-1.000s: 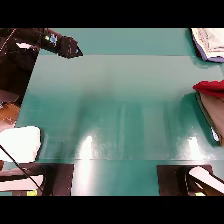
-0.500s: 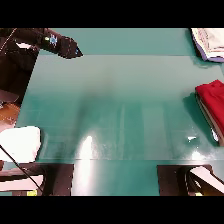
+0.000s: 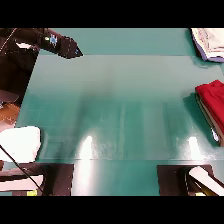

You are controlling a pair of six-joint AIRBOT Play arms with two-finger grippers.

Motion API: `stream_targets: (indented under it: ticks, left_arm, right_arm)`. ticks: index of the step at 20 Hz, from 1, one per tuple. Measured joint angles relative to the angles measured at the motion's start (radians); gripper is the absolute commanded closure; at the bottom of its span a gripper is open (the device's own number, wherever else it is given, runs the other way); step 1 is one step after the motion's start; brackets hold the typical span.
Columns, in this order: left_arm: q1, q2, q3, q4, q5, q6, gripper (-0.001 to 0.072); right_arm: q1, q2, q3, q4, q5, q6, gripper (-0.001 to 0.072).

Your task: Fold the shirts.

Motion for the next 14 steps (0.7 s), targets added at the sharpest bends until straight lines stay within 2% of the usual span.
stream_targets:
  ticks: [3, 4, 9, 14]
  left_arm:
    - [0.000, 0.000, 0.000, 0.000, 0.004, 0.000, 0.0679]
    - [0.000, 0.000, 0.000, -0.001, 0.010, 0.000, 0.0679]
    - [0.000, 0.000, 0.000, -0.001, 0.021, 0.000, 0.0679]
    - [0.000, 0.000, 0.000, -0.002, 0.025, 0.000, 0.0679]
  right_arm:
    - [0.187, 0.000, 0.000, 0.038, -0.034, 0.000, 0.0635]
    - [0.241, 0.000, 0.000, 0.042, -0.046, 0.001, 0.0678]
    - [0.460, 0.000, 0.000, 0.056, -0.098, 0.001, 0.0694]
    - [0.537, 0.000, 0.000, 0.058, -0.115, 0.000, 0.0693]
